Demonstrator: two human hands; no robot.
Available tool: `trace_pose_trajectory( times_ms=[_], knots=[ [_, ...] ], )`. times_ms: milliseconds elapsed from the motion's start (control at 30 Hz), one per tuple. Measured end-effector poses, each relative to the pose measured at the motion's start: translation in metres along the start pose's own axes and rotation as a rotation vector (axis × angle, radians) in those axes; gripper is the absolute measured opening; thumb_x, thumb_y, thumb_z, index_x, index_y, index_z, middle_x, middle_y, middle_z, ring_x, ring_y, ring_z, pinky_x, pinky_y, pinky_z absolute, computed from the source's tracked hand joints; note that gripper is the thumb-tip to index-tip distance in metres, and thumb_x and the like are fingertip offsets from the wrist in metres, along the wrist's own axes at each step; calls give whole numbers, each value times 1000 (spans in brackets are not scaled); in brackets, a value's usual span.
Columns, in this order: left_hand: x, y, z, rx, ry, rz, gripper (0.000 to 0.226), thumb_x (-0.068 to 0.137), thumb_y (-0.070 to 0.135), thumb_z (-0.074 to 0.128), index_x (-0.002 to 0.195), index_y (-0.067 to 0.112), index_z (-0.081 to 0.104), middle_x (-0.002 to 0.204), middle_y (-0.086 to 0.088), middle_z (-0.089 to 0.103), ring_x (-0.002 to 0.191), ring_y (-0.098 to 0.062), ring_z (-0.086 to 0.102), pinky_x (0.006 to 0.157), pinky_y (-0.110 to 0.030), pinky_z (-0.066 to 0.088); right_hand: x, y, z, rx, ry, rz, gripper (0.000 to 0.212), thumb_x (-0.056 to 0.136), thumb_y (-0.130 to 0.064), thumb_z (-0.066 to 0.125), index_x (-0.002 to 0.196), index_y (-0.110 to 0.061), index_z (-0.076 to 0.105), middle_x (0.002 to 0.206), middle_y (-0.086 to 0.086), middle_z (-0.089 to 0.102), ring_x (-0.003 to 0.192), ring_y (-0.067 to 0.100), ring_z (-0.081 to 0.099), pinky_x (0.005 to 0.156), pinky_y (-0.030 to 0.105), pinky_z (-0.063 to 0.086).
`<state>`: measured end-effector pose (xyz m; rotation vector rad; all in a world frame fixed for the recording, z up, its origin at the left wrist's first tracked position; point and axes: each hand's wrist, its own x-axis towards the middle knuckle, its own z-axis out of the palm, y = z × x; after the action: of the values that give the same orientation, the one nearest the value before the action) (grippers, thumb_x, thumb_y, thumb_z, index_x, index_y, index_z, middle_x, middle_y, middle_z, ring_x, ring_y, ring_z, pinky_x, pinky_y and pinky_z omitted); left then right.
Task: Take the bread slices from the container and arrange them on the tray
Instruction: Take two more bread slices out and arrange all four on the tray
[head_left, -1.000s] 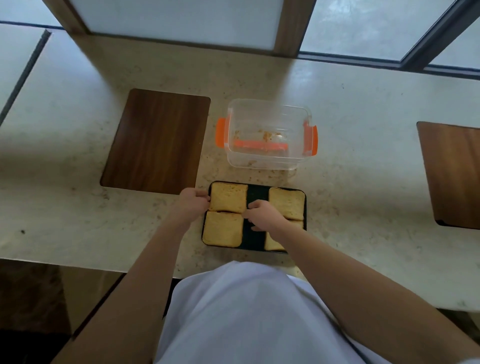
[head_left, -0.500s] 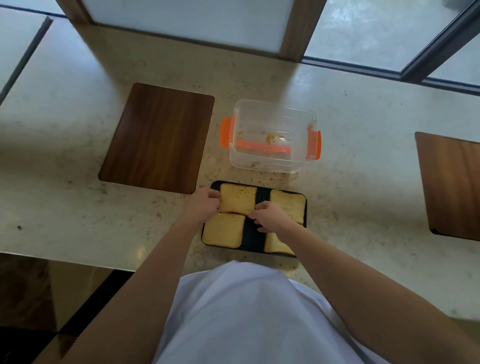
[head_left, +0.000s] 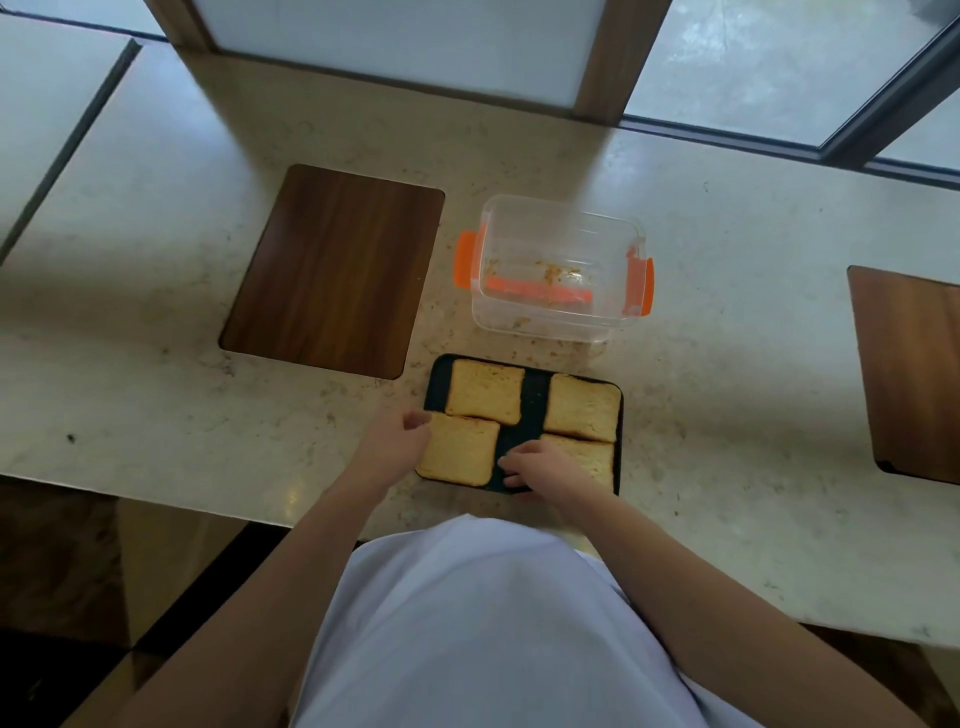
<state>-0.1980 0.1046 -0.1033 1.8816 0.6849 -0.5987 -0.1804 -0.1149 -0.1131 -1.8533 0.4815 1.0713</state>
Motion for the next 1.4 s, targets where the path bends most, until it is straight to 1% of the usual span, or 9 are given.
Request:
trace_pose_trajectory(
  times_ms=[133,233,367,467,633,800,1000,1267,1400],
  knots=[
    [-6,-2,7,7,-17,13,32,93,18,54,124,18,60,120,-3,62,102,-18,61,85,-31,49,-1,-4,5,12,-20,-17,35,94,-27,64,127,-15,64,109,2,71,94,10,70,74,26,59],
    [-7,0,12,51,27,27,34,94,19,53,127,17,59,121,-1,61,103,-16,58,83,-29,44,-1,-3,10,-20,-21,-21,32,94,-30,64,123,-17,64,110,1,70,94,10,69,86,36,61],
    [-5,2,13,67,89,46,40,95,15,49,134,13,55,115,1,58,81,-2,53,65,-21,39,1,-1,12,-29,-23,-29,33,94,-30,64,124,-16,65,111,2,69,95,11,69,85,37,62],
    [-5,1,11,52,76,27,40,95,15,49,135,11,55,125,-7,61,99,-19,61,86,-34,51,0,-2,11,-17,-26,-23,33,94,-28,64,124,-15,65,109,4,70,96,13,69,84,37,62],
    [-3,2,7,25,40,-11,41,95,11,45,134,10,56,131,-10,61,119,-28,56,104,-50,46,-2,-4,8,-35,-28,-22,31,96,-27,62,124,-14,65,107,6,70,96,16,69,88,38,61],
    [1,3,3,-23,38,-37,42,90,5,40,127,10,59,125,-12,63,118,-29,56,104,-52,45,-2,-6,7,-39,-31,-25,30,96,-26,62,124,-15,64,109,4,69,95,15,69,88,39,61],
    [2,7,8,-116,43,-79,25,91,10,41,100,22,61,100,-8,66,103,-30,63,96,-55,51,-1,-6,5,-63,-39,-42,32,96,-30,62,125,-17,62,109,2,68,93,12,69,85,33,61],
    [4,11,18,-116,2,-87,26,95,16,42,111,16,63,92,-7,65,88,-22,63,93,-50,54,2,-4,-6,-119,-5,-87,32,95,-31,60,125,-19,60,106,-1,69,92,10,68,81,32,60],
    [3,13,20,-93,5,-69,22,95,19,43,102,20,63,92,-6,65,88,-22,64,92,-50,55,1,-3,-8,-123,4,-87,31,95,-32,60,123,-19,61,105,-1,69,92,10,68,79,31,60]
  ],
)
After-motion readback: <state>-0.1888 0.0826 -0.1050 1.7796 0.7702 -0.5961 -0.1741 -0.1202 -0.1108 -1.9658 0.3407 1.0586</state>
